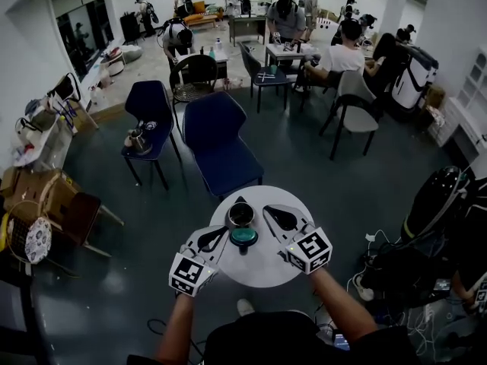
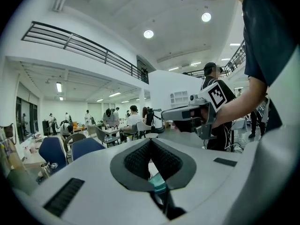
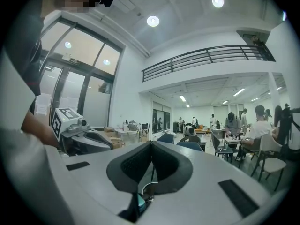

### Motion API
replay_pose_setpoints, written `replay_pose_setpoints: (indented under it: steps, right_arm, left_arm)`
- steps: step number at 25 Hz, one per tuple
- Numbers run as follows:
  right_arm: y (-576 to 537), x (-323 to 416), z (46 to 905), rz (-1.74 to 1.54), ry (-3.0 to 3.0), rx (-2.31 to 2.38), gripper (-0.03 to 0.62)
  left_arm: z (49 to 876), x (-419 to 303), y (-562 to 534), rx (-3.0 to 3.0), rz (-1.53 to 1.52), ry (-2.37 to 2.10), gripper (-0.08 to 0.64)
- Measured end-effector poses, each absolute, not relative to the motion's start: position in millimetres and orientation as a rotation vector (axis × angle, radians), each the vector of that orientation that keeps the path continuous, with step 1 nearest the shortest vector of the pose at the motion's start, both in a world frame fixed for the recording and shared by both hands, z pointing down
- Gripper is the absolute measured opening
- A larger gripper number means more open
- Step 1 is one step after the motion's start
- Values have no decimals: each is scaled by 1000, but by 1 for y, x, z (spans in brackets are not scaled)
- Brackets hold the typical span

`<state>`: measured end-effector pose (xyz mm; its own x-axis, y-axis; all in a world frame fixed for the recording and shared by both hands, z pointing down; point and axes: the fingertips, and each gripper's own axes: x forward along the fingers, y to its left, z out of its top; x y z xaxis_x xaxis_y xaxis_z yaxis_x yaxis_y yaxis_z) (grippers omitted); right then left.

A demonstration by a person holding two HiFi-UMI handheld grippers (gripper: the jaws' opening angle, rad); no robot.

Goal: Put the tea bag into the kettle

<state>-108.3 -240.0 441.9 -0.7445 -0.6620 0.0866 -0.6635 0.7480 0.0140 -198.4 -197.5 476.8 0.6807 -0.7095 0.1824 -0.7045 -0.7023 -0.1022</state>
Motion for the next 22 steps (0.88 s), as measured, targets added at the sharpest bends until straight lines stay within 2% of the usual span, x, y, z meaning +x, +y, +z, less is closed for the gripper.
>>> replay_pose_setpoints:
  steps: [9,22]
  right_arm:
    - [-220,-71,435,21,-2861,1061,17]
    - [-143,-34,417,-18,-2902,1006,17]
  left_arm:
    - [464,-153,-181,-2824,-327,1216,15]
    - [452,-108,-104,-2781,-329,1270,15]
